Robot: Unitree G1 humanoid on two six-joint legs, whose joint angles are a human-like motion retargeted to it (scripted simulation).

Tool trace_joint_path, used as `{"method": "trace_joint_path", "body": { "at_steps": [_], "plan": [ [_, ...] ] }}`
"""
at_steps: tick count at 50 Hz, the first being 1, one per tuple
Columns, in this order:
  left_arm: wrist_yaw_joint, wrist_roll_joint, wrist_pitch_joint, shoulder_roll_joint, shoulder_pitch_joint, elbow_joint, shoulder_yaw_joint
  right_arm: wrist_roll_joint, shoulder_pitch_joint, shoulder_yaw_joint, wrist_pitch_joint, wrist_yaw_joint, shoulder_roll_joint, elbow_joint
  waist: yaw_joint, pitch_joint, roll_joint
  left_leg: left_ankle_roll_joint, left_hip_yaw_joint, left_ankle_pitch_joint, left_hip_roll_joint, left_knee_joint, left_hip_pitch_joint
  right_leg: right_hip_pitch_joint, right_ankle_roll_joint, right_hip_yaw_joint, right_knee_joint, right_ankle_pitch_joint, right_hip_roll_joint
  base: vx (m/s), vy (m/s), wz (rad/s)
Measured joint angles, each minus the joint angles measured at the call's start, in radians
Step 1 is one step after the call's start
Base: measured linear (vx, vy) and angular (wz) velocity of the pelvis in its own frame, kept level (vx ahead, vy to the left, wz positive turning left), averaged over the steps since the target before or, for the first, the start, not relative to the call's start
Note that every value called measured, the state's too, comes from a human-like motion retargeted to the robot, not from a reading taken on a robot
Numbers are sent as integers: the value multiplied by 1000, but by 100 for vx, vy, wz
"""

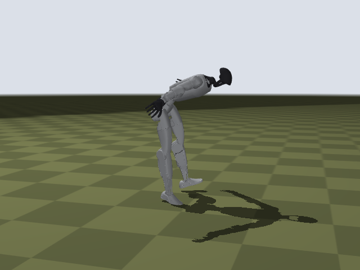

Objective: Upper body actions

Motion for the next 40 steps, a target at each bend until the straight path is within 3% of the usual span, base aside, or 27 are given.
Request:
{"method": "trace_joint_path", "body": {
  "at_steps": [5, 9, 15, 22, 25, 30, 35, 40],
  "plan": [
    [-54, 65, 42, -55, 309, 83, 35, -31, -116, 110, -19, -50, -68, -78, 107, 0, 82, 8, -48, 14, -41, 10, -36, 35, 15, -64, -3, -9, -50, 14, 1, 99],
    [45, -33, 69, -105, 406, 129, 110, -2, -130, 90, -23, -67, -118, -97, 259, 0, 220, 18, -136, 28, -81, 19, -103, 49, 22, -94, -7, -21, -76, 19, -3, 124],
    [239, -284, -31, -221, 370, 158, 122, 32, -171, 71, 8, -17, -86, -152, 416, 0, 338, 19, -209, 45, -120, 22, -215, 35, 29, -186, -23, -25, -92, 29, 1, 97],
    [255, -77, -25, -229, 234, 84, -125, 89, -337, 162, 109, 151, 68, -205, 563, 0, 368, 13, -260, 62, -153, 11, -341, -40, 24, -208, -27, -38, -88, 24, -18, 70],
    [313, -36, -28, -208, 141, 62, -216, 105, -397, 204, 165, 219, 68, -192, 660, 0, 407, 9, -280, 71, -159, 3, -377, -58, 27, -229, -25, -50, -81, 24, -29, 46],
    [276, -154, -72, -209, -95, 97, -374, 21, -472, 217, 214, 318, 41, -209, 870, 0, 520, -4, -360, 88, -154, -5, -428, -62, 35, -282, -23, -74, -50, 29, -46, 34],
    [246, -200, -71, -253, -165, 107, -391, -22, -467, 212, 178, 419, 111, -241, 865, 0, 493, -11, -384, 89, -149, -3, -425, -50, 38, -298, -16, -90, -41, 11, -16, 11],
    [248, -254, -66, -306, -196, 79, -296, 42, -378, 177, 127, 371, 119, -239, 791, 0, 408, -14, -368, 82, -135, 1, -387, -28, 41, -274, -12, -89, -40, -1, -13, -15]
  ]
}}
